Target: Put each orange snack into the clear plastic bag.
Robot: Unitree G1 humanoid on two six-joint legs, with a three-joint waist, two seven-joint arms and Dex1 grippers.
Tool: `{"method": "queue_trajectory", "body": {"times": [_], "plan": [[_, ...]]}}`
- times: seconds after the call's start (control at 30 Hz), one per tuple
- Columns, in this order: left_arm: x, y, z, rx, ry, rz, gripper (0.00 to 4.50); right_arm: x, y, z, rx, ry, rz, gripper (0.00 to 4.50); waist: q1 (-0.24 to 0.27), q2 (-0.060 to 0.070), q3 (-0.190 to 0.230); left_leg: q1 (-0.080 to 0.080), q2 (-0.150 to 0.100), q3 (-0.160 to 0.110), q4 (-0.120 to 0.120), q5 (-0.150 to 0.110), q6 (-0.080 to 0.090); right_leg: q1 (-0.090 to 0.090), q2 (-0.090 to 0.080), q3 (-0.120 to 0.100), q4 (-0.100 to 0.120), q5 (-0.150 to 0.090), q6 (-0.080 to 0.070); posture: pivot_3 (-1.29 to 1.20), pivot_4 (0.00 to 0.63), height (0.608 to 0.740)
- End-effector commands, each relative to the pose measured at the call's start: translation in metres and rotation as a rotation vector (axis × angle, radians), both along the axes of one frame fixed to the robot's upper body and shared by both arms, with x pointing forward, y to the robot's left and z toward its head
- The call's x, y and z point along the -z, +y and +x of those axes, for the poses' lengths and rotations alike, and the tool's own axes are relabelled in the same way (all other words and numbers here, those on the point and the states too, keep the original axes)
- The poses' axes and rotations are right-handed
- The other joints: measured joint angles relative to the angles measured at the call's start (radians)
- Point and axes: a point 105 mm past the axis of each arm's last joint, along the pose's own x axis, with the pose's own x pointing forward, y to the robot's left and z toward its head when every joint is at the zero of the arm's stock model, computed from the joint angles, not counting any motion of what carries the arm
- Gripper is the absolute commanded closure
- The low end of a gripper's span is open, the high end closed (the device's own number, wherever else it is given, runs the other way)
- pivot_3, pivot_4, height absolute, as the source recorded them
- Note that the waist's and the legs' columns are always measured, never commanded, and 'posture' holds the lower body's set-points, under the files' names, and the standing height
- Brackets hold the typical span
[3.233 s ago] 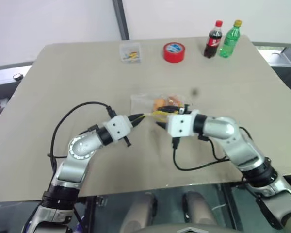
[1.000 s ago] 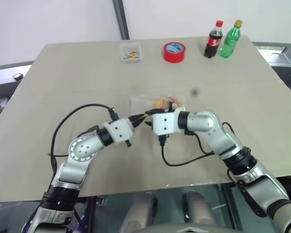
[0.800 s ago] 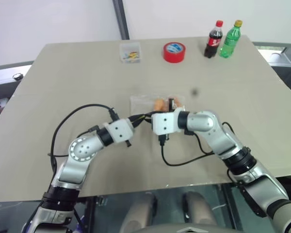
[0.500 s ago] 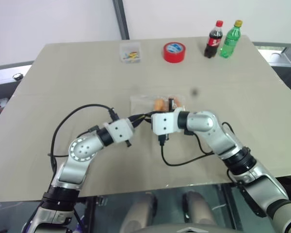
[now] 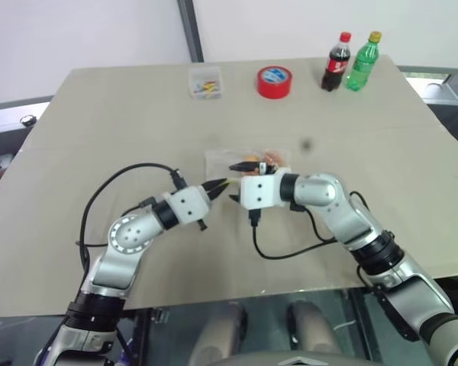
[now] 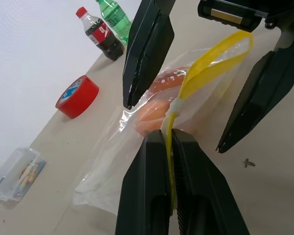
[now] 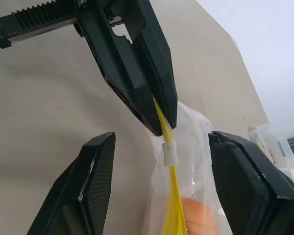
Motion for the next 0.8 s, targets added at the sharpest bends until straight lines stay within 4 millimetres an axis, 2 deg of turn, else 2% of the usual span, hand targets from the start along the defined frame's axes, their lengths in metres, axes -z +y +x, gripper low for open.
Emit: {"method": "queue_trajectory", "body": {"times": [0.03, 0.1, 0.23, 0.37, 0.43, 0.8], "plan": [[-0.0127, -0.0030, -0.0019, 0.011, -0.050, -0.012, 4.50, -0.0161, 0.0005, 0.0005, -0.003, -0.043, 0.035, 1.86, 0.000, 0.000, 0.000, 0.000, 0.000, 0.000, 0.000, 0.000, 0.000, 0.000, 0.000, 0.000, 0.000, 0.000, 0.000, 0.00, 0.150, 0.740], [-0.0126, -0.0030, -0.0019, 0.010, -0.050, -0.012, 4.50, -0.0161, 0.0004, 0.0007, -0.002, -0.044, 0.034, 2.58, 0.000, 0.000, 0.000, 0.000, 0.000, 0.000, 0.000, 0.000, 0.000, 0.000, 0.000, 0.000, 0.000, 0.000, 0.000, 0.00, 0.150, 0.740], [-0.0129, -0.0028, -0.0017, 0.008, -0.051, -0.014, 4.50, -0.0156, 0.0002, 0.0010, -0.001, -0.044, 0.032, 2.58, 0.000, 0.000, 0.000, 0.000, 0.000, 0.000, 0.000, 0.000, 0.000, 0.000, 0.000, 0.000, 0.000, 0.000, 0.000, 0.00, 0.150, 0.740], [-0.0129, -0.0028, -0.0016, 0.007, -0.051, -0.017, 4.50, -0.0153, -0.0001, 0.0011, 0.001, -0.043, 0.033, 3.59, 0.000, 0.000, 0.000, 0.000, 0.000, 0.000, 0.000, 0.000, 0.000, 0.000, 0.000, 0.000, 0.000, 0.000, 0.000, 0.00, 0.150, 0.740], [-0.0129, -0.0029, -0.0016, 0.007, -0.051, -0.019, 4.50, -0.0150, -0.0004, 0.0013, 0.004, -0.042, 0.035, 4.42, 0.000, 0.000, 0.000, 0.000, 0.000, 0.000, 0.000, 0.000, 0.000, 0.000, 0.000, 0.000, 0.000, 0.000, 0.000, 0.00, 0.150, 0.740], [-0.0164, 0.0003, -0.0020, -0.002, -0.051, -0.058, 4.50, -0.0151, -0.0054, 0.0051, 0.035, -0.046, 0.033, 4.42, 0.000, 0.000, 0.000, 0.000, 0.000, 0.000, 0.000, 0.000, 0.000, 0.000, 0.000, 0.000, 0.000, 0.000, 0.000, 0.00, 0.150, 0.740]]}}
